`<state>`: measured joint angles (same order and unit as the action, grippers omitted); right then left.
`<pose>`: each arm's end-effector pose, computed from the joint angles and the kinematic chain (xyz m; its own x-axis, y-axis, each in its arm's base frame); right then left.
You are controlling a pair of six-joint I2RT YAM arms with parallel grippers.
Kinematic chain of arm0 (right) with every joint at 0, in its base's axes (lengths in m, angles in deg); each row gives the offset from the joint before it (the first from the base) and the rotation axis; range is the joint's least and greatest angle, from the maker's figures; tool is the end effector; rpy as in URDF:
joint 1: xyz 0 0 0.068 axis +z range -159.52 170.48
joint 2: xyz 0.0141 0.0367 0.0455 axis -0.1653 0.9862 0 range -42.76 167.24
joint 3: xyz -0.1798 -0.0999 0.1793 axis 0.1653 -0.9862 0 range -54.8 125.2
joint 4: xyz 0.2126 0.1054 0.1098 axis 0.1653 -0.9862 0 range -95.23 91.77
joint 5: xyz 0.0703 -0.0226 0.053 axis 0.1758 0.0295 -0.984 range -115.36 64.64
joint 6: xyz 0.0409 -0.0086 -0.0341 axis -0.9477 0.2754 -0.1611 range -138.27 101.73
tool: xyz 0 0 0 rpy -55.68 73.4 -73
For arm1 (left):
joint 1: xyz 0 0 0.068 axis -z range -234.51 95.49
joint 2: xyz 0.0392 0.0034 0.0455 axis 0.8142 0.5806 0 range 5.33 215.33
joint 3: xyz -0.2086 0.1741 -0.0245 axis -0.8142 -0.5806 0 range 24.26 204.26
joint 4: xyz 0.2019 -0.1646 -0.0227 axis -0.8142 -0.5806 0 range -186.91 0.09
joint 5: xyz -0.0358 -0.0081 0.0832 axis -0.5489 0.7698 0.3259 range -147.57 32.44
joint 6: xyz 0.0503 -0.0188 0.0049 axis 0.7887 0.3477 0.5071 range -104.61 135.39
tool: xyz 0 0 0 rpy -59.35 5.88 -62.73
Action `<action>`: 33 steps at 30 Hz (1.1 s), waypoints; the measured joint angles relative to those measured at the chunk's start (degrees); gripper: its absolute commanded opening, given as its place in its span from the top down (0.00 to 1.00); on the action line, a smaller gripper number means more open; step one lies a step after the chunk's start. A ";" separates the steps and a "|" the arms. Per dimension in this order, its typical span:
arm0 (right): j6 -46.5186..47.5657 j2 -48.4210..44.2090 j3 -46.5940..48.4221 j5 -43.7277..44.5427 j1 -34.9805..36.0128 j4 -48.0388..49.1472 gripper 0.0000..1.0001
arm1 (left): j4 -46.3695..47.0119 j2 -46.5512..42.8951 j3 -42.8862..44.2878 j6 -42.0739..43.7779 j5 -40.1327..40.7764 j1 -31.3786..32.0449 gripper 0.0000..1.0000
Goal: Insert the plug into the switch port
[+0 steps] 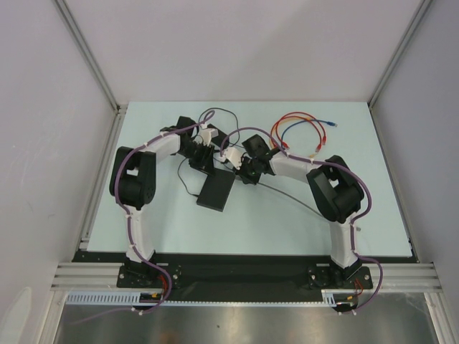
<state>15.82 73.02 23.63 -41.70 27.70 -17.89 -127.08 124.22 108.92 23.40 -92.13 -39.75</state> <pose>0.3323 0.2650 0.1596 -0.1596 -0.7965 -0.5832 -0.9561 0.2718 -0.1096 0.3980 -0.1257 0.1585 -0.8539 0.3436 -0.3909 0.5088 0.7092 -0.4880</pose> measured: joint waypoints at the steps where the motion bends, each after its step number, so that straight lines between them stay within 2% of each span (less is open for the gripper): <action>1: 0.13 -0.02 -0.04 -0.17 -0.09 0.00 1.00 | 0.07 0.00 -0.02 -0.11 0.02 0.00 0.62; 6: 1.62 -0.81 -1.36 -2.75 -1.46 0.02 1.00 | 1.75 -0.07 -0.85 -2.12 -0.63 -0.13 0.63; 12: 2.71 -0.94 -1.92 -5.73 -2.67 0.35 1.00 | 8.00 -2.69 -5.86 -6.19 -2.58 -0.79 0.52; 19: -1.16 -0.90 -2.62 -8.00 -2.56 2.47 1.00 | 16.63 -16.63 -19.28 -11.04 -0.94 -1.14 0.43; 24: -4.22 -0.04 -2.62 -9.07 -1.95 5.29 1.00 | 19.04 -25.51 -20.22 -10.62 2.32 1.68 0.40; 29: -6.36 0.09 -2.67 -9.33 -1.81 5.88 1.00 | 20.79 -28.13 -22.34 -10.47 4.92 5.27 0.41; 33: -7.80 0.17 -2.67 -10.01 -2.21 6.01 1.00 | 22.62 -28.94 -27.41 -10.58 8.13 6.27 0.40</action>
<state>8.01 73.20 20.97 -51.71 25.49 -11.88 -104.46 95.28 81.51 12.82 -84.00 -33.47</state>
